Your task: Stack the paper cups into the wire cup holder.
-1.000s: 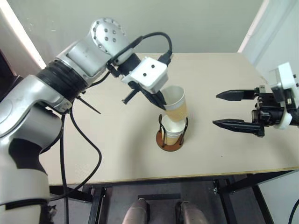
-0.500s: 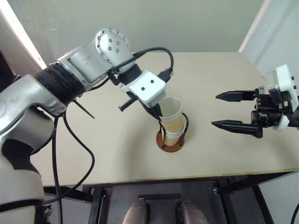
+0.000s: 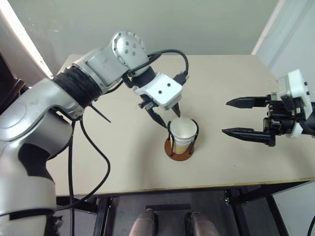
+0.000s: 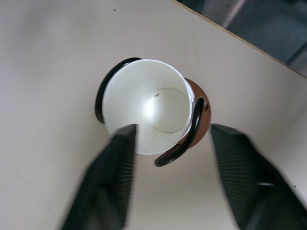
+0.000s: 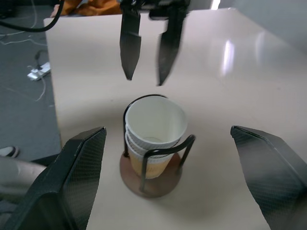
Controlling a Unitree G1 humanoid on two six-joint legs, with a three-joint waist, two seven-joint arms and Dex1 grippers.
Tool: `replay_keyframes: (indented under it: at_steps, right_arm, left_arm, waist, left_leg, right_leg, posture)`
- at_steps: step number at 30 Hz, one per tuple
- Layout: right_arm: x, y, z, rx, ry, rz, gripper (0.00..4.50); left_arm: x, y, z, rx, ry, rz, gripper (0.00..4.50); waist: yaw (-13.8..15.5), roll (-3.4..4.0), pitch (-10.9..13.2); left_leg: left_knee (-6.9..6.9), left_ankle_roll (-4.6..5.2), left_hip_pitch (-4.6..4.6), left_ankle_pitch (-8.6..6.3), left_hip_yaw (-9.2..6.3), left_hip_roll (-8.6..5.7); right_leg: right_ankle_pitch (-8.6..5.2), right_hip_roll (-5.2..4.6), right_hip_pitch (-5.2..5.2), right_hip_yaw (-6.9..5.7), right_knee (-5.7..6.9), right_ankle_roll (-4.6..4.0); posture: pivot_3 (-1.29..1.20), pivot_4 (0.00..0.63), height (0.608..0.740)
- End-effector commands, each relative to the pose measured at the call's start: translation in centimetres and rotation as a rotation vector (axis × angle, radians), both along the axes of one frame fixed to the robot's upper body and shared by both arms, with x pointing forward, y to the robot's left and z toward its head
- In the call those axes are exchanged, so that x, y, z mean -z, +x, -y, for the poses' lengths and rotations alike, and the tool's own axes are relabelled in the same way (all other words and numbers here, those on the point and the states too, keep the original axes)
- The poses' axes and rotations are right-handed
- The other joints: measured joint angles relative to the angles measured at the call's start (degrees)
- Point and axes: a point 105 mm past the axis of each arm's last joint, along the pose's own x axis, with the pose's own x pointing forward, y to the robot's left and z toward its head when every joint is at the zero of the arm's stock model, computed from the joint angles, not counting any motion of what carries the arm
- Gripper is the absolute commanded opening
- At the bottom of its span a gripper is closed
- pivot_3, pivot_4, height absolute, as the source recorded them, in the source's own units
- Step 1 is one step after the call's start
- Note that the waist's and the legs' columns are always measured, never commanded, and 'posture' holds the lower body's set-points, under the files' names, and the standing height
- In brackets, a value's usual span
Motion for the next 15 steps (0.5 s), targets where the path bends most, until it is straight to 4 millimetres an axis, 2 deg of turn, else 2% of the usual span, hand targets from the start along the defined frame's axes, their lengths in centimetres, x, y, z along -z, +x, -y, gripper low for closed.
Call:
replay_keyframes:
  at_steps: [1,4,6,8,11,15]
  right_arm:
    - [-0.3,-0.1,-0.6,-0.049,-0.015,0.015,4.32]
    - [0.3,1.1,-0.5,-0.053,-0.027,-0.007,4.32]
    - [1.0,2.4,-0.2,-0.03,-0.039,-0.027,4.32]
    - [1.5,3.4,0.3,-0.008,-0.04,-0.055,4.32]
    - [2.6,3.6,1.3,-0.03,-0.057,-0.132,4.32]
    - [3.1,3.2,2.7,-0.055,-0.101,-0.202,4.32]
  left_arm:
    - [-1.3,0.2,-0.3,-0.038,-0.059,-0.02,3.01]
    - [-2.0,1.1,-1.9,-0.16,-0.148,-0.063,3.01]
    - [-2.1,1.5,-4.2,-0.28,-0.228,-0.13,3.01]
    - [-1.5,1.6,-7.3,-0.426,-0.305,-0.192,3.01]
    - [0.6,0.0,-12.6,-0.641,-0.379,-0.302,3.01]
    - [3.0,-2.8,-16.9,-0.862,-0.419,-0.361,3.01]
  waist:
    - [0.0,0.0,0.0]
    - [-0.2,0.01,0.0]
    - [-0.4,0.01,0.0]
    - [-1.3,0.12,-0.1]
    - [-2.0,0.2,-0.1]
    - [-1.4,0.15,-0.1]
  left_leg:
    - [0.01,-0.01,-0.01,0.01,-0.02,0.02]
    - [0.03,-0.01,0.02,0.01,0.02,0.01]
    - [0.02,-0.02,0.03,0.02,0.03,-0.01]
    - [0.0,-0.04,0.1,0.03,0.02,0.02]
    - [-0.18,-0.33,0.14,0.24,0.06,0.09]
    - [-0.57,-0.55,0.0,0.38,-0.04,0.18]
  right_leg:
    - [-0.01,-0.03,0.0,0.03,0.0,0.01]
    - [-0.01,-0.02,0.0,0.05,0.01,0.03]
    - [-0.01,0.05,-0.01,0.01,0.02,0.03]
    - [-0.01,0.07,-0.03,0.09,0.02,0.02]
    - [-0.06,0.23,-0.18,0.15,0.05,-0.07]
    - [-0.27,0.28,-0.43,0.04,0.07,-0.3]
  posture:
    - [0.0,0.15,0.74]
    - [0.0,0.15,0.74]
    - [0.0,0.15,0.74]
    - [0.0,0.15,0.74]
    - [0.0,0.15,0.74]
    - [0.0,0.15,0.74]
